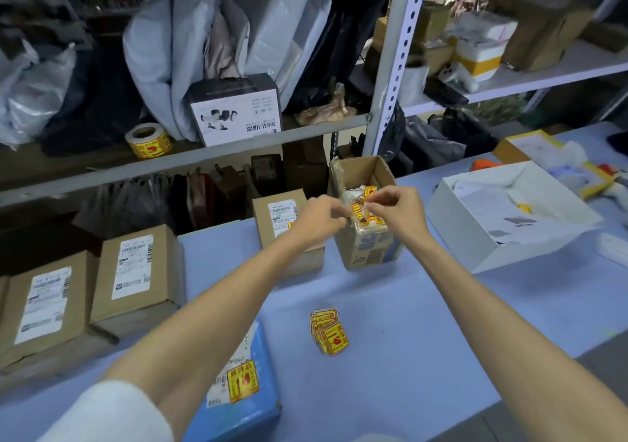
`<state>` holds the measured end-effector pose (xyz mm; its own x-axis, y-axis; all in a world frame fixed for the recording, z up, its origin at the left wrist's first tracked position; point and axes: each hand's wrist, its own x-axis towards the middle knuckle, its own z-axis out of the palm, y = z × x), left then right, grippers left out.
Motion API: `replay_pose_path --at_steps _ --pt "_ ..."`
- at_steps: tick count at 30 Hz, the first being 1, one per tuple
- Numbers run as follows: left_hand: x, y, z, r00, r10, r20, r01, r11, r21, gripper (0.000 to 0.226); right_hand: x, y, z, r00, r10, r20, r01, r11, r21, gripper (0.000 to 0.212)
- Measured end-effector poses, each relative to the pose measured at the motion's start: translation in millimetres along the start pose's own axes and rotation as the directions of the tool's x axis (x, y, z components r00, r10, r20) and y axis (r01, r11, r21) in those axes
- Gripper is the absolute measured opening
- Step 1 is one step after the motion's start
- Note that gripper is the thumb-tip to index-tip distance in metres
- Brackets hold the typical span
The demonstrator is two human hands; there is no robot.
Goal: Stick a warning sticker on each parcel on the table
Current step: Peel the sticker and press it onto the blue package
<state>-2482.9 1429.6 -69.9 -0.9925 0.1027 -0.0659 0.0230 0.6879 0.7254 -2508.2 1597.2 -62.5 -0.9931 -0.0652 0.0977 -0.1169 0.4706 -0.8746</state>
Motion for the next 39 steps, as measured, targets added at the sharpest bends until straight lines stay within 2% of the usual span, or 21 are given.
replay_pose_path --at_steps 2,4,10,14,19,25,29,32,35,39 --pt "17.3 7.4 -5.0 0.997 0.022 0.067 -0.039 0.964 0.262 0.023 22.5 0.6 -4.0 0.998 -0.05 -0.029 0.044 0.984 -0.175 0.009" --pt "32.6 16.8 -9.9 0.996 0.024 0.087 -0.059 0.908 0.416 0.023 41.5 2.0 -7.1 0.997 -0.071 -0.042 0.056 0.951 -0.303 0.015" --pt "58.7 32.6 -20.5 0.996 0.031 0.079 -0.07 0.83 0.554 0.032 70.4 -2.7 -0.2 0.998 -0.064 0.025 0.069 0.882 -0.467 0.017" --pt "52.9 19.6 -26.8 0.997 -0.002 0.073 -0.037 0.845 0.533 0.027 66.5 -13.3 13.6 0.992 -0.088 0.091 0.123 0.846 -0.518 0.014" --pt "11.2 -19.6 -37.3 0.997 -0.075 0.0 0.066 0.881 0.469 0.034 40.6 -29.7 41.4 0.975 -0.082 0.208 0.185 0.82 -0.542 0.012" --pt "-68.2 -72.4 -39.6 0.972 -0.205 -0.118 0.235 0.895 0.379 0.035 -18.6 -47.2 98.3 0.915 -0.076 0.395 0.287 0.812 -0.508 0.022" --pt "-138.9 -111.5 -30.2 0.948 -0.293 -0.126 0.319 0.887 0.333 0.034 -73.7 -44.0 144.0 0.864 -0.044 0.501 0.312 0.828 -0.466 0.02" --pt "-184.9 -141.7 -18.2 0.912 -0.377 -0.164 0.409 0.869 0.277 0.036 -110.9 -29.9 168.7 0.825 0.002 0.565 0.298 0.848 -0.439 0.018" --pt "-223.5 -161.1 -0.8 0.857 -0.443 -0.264 0.491 0.858 0.154 0.045 -141.1 -13.5 184.3 0.814 0.071 0.576 0.25 0.853 -0.458 0.027" --pt "-259.0 -175.8 28.2 0.72 -0.607 -0.335 0.619 0.781 -0.083 0.06 -176.1 4.5 194.9 0.811 0.147 0.566 0.173 0.863 -0.474 0.04"
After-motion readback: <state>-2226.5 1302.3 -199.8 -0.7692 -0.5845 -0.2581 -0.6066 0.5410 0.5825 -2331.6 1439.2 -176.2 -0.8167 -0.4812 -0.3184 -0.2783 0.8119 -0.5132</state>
